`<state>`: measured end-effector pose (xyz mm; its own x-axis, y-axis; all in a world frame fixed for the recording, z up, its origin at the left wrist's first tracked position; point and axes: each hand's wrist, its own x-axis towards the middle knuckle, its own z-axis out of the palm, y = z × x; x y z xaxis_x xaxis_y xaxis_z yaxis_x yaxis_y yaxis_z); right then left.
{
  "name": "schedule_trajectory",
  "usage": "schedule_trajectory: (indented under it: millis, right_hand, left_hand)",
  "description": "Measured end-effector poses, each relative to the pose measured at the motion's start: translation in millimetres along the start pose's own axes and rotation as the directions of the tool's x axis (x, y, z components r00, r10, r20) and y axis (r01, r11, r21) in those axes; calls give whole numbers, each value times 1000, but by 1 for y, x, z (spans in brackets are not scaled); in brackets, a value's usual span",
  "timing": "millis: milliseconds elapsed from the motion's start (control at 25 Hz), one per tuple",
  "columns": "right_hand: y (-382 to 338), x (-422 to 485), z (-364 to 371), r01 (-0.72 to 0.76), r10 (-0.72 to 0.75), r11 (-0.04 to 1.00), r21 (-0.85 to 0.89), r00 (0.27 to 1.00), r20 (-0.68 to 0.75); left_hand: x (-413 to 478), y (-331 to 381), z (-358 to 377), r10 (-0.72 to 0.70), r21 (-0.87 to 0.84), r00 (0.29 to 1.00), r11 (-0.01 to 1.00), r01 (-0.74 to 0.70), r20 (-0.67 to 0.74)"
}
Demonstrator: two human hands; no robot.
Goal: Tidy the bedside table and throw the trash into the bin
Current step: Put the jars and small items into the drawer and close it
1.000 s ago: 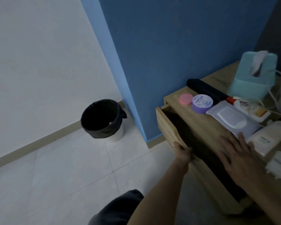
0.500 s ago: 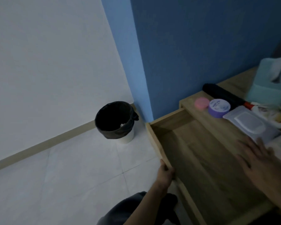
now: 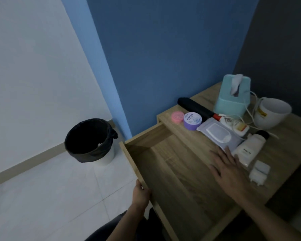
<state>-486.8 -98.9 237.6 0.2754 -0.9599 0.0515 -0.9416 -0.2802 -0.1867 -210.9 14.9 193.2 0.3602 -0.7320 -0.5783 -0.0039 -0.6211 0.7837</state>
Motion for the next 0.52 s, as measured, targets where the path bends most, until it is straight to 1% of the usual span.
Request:
schedule_trajectory:
  millis: [200, 320, 520]
  right_hand:
    - [0, 0, -1, 27, -27, 1000, -2, 1000, 7]
    - [-1, 0, -3, 9, -9, 1000, 15, 1000, 27]
    - [-4, -3, -5, 8, -8, 1000, 14, 1000, 16]
  left_hand:
    - [-7, 2, -1, 13, 11, 1000, 1000, -12, -5]
    - [-4, 0, -3, 18, 1, 1000, 1000, -18, 10]
    - [-3, -6, -6, 33, -23, 999, 999, -32, 25]
